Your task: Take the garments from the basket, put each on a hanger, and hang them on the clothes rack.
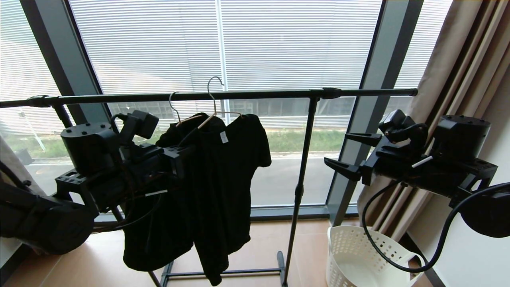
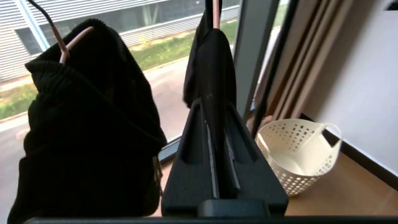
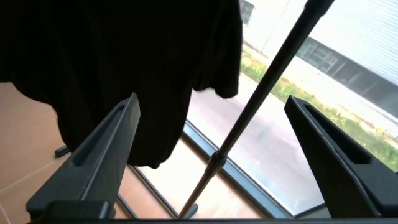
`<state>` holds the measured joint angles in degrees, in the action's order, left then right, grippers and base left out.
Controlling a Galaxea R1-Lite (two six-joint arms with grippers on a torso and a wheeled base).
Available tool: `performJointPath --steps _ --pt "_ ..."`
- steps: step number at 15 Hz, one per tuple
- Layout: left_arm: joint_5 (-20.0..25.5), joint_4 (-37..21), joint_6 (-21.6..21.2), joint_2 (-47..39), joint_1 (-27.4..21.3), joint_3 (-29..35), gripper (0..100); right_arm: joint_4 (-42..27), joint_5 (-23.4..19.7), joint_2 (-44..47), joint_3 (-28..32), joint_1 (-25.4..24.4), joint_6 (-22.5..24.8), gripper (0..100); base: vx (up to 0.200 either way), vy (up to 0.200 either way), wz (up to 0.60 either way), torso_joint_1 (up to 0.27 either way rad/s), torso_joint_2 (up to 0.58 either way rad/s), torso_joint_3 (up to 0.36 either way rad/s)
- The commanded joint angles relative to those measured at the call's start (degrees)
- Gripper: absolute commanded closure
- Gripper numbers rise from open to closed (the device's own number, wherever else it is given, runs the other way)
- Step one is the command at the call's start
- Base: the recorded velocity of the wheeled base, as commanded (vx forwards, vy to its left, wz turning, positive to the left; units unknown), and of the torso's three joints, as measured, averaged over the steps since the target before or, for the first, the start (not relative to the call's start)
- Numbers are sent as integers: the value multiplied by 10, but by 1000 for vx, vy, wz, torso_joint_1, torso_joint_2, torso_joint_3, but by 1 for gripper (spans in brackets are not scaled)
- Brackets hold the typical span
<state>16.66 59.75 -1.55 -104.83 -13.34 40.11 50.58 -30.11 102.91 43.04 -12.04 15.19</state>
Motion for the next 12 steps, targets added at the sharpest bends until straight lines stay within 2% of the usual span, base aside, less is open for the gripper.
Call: performJointPath --steps 1,2,6,12 --pt "-13 6 1 -61 -4 36 100 0 1 -4 1 0 1 0 0 0 0 0 0 0" --pt "-14 6 1 -74 -3 45 100 0 1 -4 0 0 1 0 0 0 0 0 0 0" --pt "-13 8 60 -106 -5 85 100 0 1 -4 -2 -1 2 0 0 0 0 0 0 0" --pt "-13 42 81 -131 -5 88 100 1 1 1 -2 -1 3 0 0 0 0 0 0 0"
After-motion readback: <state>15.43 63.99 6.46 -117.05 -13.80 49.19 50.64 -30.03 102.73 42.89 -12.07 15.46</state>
